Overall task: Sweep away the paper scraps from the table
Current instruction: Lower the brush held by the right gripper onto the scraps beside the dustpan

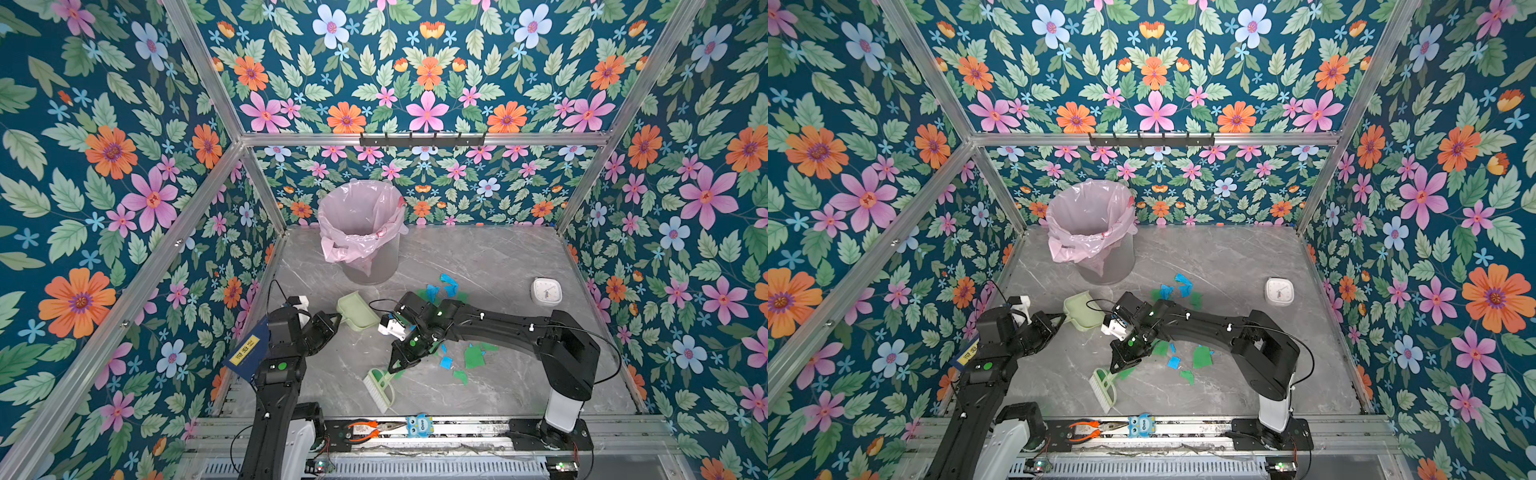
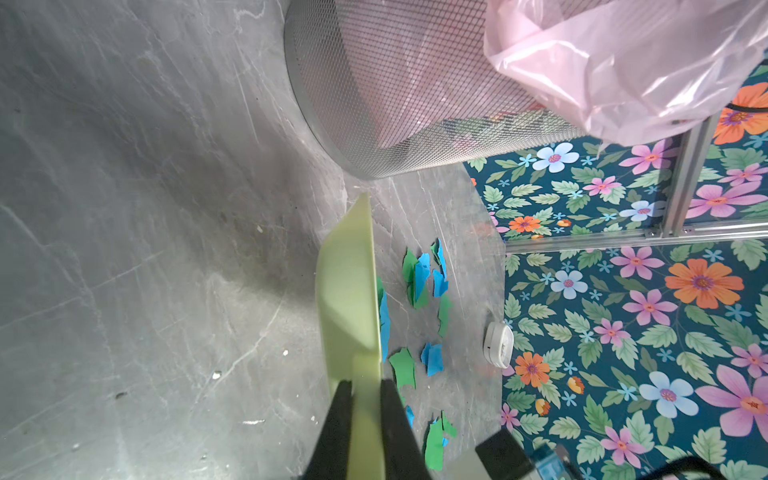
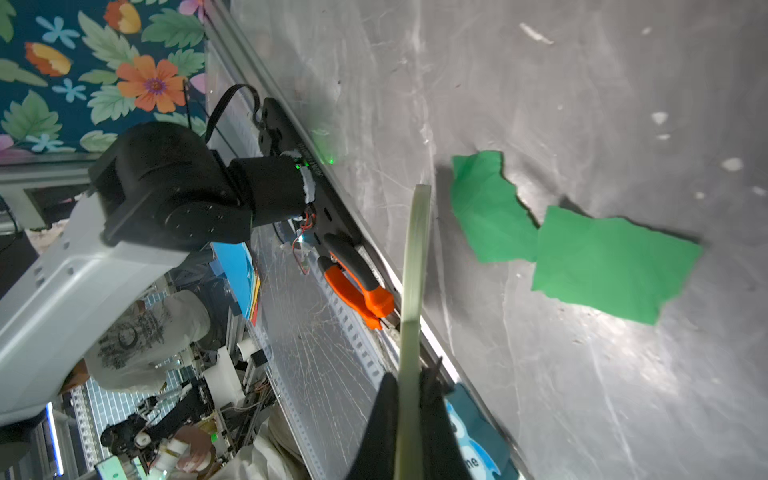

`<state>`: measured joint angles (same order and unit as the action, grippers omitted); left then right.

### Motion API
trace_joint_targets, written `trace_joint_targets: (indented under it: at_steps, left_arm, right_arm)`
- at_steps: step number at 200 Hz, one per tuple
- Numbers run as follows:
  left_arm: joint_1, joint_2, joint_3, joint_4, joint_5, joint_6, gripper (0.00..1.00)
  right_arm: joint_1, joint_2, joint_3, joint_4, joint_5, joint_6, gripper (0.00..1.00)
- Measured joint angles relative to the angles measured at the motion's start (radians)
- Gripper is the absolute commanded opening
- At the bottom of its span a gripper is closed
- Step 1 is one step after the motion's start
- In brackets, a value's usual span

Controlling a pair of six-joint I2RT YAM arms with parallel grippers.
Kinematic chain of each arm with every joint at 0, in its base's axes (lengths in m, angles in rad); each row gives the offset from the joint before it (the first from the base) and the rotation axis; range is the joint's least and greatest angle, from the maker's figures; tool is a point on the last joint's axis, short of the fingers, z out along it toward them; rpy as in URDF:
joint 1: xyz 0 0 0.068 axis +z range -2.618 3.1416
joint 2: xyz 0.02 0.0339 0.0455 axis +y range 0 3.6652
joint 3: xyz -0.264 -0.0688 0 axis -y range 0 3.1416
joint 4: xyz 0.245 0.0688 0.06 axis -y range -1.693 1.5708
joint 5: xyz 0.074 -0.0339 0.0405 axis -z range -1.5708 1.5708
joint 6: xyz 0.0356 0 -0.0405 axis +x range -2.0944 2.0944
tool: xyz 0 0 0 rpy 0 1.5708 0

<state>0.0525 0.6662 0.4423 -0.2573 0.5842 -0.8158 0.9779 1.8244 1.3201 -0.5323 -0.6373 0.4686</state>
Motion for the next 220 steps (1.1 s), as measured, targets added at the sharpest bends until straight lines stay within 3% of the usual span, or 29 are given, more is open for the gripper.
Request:
trace_joint_targets:
  at_steps: [68, 145, 169, 220]
  left_arm:
    - [0.0, 0.011, -0.146, 0.29, 0.09, -0.1, 0.0]
    - [-0.04, 0.123, -0.238, 0.586, 0.149, -0.126, 0.0]
    - [-0.04, 0.114, -0.222, 0.572, 0.148, -0.088, 0.0]
    - [-0.041, -0.077, -0.177, 0.3, 0.109, 0.028, 0.0]
  right_arm:
    - [-0.153, -0.068, -0.038, -0.077, 0.139, -0.005, 0.0]
    - [-0.187, -0.209, 0.112, -0.246, 0.28, -0.034, 0.0]
    - [-0.205, -0.221, 0.175, -0.307, 0.361, -0.052, 0.0]
    - [-0.273, -0.201, 0.23, -0.436, 0.554, -0.087, 0.0]
